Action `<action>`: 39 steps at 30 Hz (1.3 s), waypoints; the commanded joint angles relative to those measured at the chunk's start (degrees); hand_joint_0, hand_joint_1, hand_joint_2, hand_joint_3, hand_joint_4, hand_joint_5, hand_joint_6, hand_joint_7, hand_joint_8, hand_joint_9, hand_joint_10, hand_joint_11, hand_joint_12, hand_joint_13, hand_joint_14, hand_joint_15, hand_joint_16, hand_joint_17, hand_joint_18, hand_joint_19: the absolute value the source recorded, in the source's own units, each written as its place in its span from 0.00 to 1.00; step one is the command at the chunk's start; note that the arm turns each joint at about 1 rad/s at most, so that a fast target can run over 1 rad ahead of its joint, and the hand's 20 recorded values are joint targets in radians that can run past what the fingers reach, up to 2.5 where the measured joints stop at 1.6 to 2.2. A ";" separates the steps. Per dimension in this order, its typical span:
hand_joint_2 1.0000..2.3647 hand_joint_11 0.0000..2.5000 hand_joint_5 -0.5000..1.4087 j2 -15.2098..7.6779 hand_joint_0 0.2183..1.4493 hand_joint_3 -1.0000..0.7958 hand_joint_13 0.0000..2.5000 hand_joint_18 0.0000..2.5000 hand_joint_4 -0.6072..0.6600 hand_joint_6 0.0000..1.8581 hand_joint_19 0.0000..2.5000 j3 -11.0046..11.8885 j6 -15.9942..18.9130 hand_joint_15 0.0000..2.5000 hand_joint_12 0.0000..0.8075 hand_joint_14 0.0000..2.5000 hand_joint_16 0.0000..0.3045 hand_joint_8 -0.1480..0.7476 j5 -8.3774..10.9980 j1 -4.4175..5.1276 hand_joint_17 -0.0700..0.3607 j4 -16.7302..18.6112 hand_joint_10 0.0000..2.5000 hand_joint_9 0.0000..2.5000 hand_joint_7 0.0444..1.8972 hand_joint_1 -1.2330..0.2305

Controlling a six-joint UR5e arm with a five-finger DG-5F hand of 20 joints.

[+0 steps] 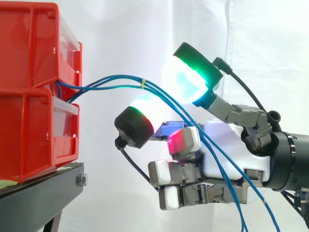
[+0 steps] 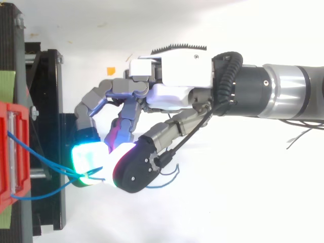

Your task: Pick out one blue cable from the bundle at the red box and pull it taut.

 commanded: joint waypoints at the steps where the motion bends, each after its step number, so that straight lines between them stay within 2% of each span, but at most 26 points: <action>1: 0.00 0.23 0.22 0.04 0.30 0.28 0.39 0.31 0.55 0.47 0.26 0.00 -0.20 0.20 0.43 0.01 0.15 0.48 -0.05 -0.01 0.40 -0.07 0.01 0.52 0.50 0.39; 13: 0.02 0.24 0.22 -0.04 0.30 0.46 0.40 0.32 0.54 0.48 0.26 0.00 -0.38 0.20 0.43 0.01 0.15 0.49 0.30 -0.01 0.40 0.11 0.01 0.53 0.55 0.30; 25: 0.02 0.26 0.22 -0.04 0.31 0.52 0.40 0.33 0.50 0.49 0.26 0.00 -0.38 0.21 0.44 0.01 0.16 0.49 -0.05 -0.01 0.41 -0.16 0.01 0.52 0.53 0.26; 33: 0.02 0.27 0.21 0.04 0.34 0.50 0.39 0.32 0.46 0.50 0.26 0.00 -0.38 0.21 0.43 0.01 0.15 0.48 0.12 -0.01 0.40 -0.25 0.01 0.51 0.54 0.24; 39: 0.01 0.27 0.21 -0.04 0.39 0.42 0.38 0.32 0.44 0.50 0.25 0.00 -0.38 0.21 0.42 0.01 0.14 0.47 0.12 -0.01 0.39 -0.25 0.01 0.50 0.55 0.22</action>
